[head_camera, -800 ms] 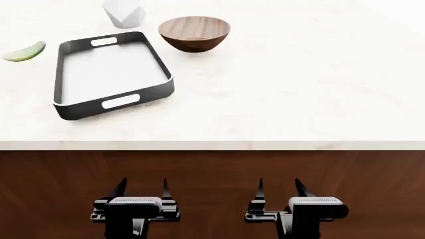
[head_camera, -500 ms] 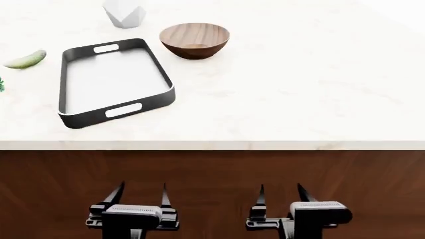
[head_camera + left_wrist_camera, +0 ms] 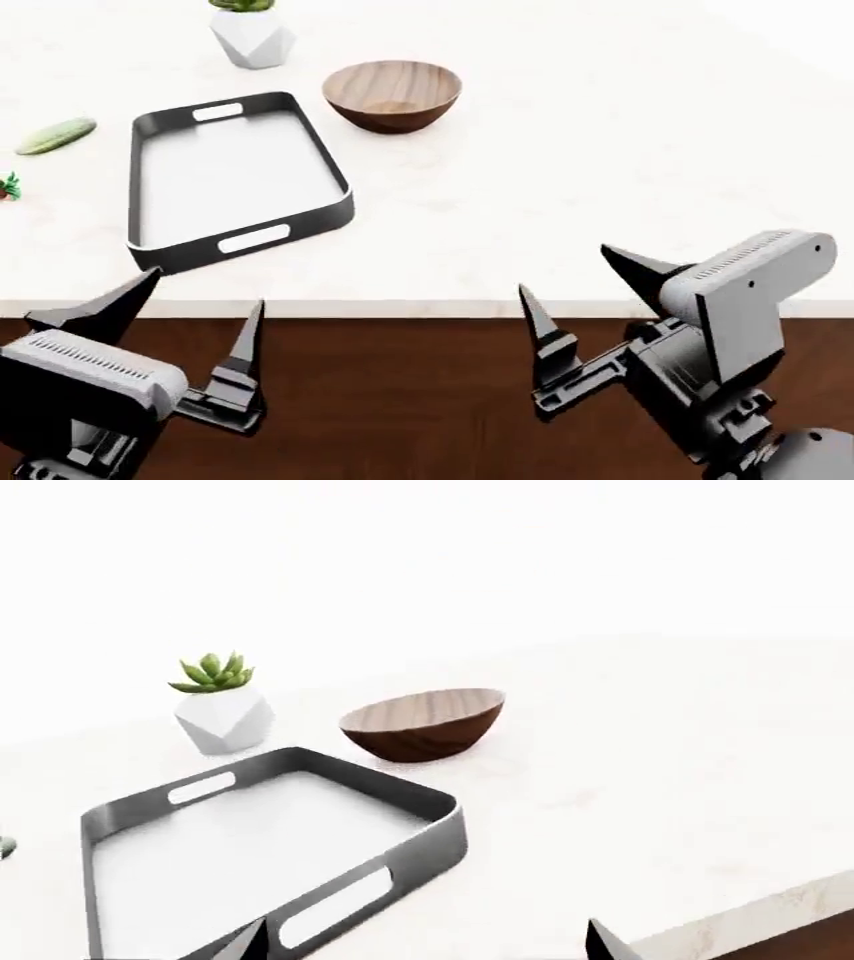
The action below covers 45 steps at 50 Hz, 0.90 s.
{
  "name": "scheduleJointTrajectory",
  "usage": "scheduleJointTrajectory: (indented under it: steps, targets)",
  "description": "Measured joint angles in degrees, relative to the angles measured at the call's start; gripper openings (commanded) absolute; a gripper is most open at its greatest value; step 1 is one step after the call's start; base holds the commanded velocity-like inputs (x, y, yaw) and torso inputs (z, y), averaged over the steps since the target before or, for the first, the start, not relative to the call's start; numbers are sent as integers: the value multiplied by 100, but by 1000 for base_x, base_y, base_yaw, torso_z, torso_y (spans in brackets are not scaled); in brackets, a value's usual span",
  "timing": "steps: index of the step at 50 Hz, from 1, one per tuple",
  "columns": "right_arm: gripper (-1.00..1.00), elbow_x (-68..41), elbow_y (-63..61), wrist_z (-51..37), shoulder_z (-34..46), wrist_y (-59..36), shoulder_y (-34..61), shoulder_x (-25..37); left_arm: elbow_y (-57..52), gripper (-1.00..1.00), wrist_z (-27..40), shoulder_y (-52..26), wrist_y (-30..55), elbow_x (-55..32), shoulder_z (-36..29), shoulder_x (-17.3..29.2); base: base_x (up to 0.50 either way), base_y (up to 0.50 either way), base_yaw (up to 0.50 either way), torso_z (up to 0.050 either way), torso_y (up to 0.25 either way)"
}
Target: Place the two vegetables and bowl onto the tray for setting up a vegetable dip station.
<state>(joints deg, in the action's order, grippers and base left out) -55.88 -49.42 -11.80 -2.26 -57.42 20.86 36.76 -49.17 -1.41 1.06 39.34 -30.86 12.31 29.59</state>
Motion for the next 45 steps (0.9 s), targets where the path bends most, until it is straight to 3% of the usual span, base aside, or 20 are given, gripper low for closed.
scheduleJointTrajectory:
  steps: [7, 15, 22, 29, 45]
  targets:
    - [100, -1685, 616, 142, 422, -812, 2306, 643, 76, 100, 137, -1653, 942, -1557, 65, 1270, 0, 0, 0, 50, 82]
    - [100, -1204, 1871, 1448, 1632, -1127, 4708, 760, 1091, 100, -512, -4324, 1619, -1862, -1124, 1976, 67, 88, 0, 50, 81]
    - [100, -225, 2961, 2724, 2826, -920, 6314, 604, 2323, 100, -1320, -6367, 1835, -1304, -2412, 2111, 394, 320, 0, 50, 82]
    - [100, 801, 3674, 3725, 3819, -294, 7346, 457, 3305, 100, -1914, -7778, 1786, -683, -3339, 2050, 340, 408, 0, 50, 83]
    - [100, 2156, 4309, 4883, 5080, 887, 8185, 299, 4388, 100, -2582, -9186, 1514, 186, -4434, 1942, 291, 456, 0, 50, 84]
